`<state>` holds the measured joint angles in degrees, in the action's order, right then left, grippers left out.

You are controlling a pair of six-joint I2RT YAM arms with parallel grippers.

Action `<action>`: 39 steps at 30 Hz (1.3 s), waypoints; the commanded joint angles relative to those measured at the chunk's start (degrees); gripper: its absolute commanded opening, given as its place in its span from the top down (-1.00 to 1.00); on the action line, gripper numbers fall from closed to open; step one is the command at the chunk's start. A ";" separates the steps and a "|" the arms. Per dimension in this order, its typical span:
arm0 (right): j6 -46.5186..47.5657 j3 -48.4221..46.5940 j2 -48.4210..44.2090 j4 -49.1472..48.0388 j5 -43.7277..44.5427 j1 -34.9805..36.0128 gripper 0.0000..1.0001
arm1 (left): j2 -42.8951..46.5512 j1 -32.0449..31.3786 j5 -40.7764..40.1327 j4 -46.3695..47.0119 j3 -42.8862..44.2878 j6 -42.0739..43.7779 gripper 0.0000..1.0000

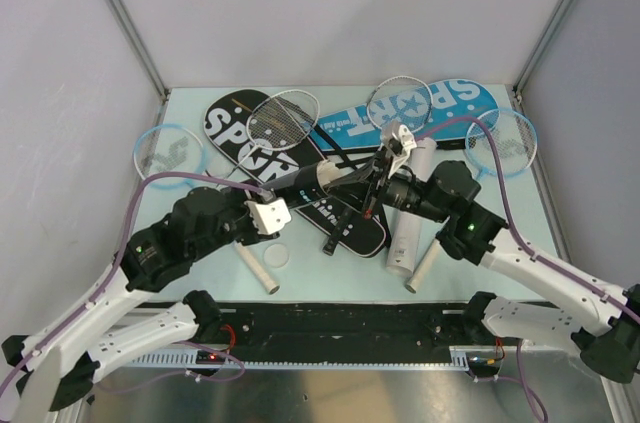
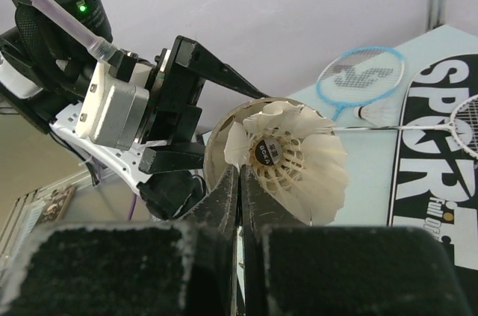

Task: Pack up the badminton gear
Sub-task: Place the shuttlecock at the shuttle tube.

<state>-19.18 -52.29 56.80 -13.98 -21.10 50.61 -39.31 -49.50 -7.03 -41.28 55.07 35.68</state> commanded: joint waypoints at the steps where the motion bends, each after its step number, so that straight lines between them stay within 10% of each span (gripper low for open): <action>1: -1.93 -0.20 2.71 -1.55 -7.87 -0.38 1.00 | -0.23 -0.29 2.24 5.69 1.68 2.27 0.57; 24: -3.95 -0.60 13.01 -5.99 -13.74 -0.70 0.92 | -3.36 -0.25 0.36 6.09 1.91 3.21 0.57; 28: -5.18 -0.81 12.11 -5.06 -13.62 -1.63 0.72 | -3.73 -0.25 -3.07 6.10 1.39 1.60 0.58; 34: -3.87 -0.86 2.28 1.30 -8.86 -4.20 -0.12 | -2.78 -0.19 -8.34 6.34 -0.77 -0.10 0.62; 39: 0.27 -0.88 -2.31 6.61 -4.85 -4.85 -0.32 | -3.71 -0.12 -15.65 6.81 -2.04 -2.68 0.71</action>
<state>-22.06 -52.31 57.56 -12.36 -28.88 45.82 -43.13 -49.76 -14.22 -41.06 53.21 36.47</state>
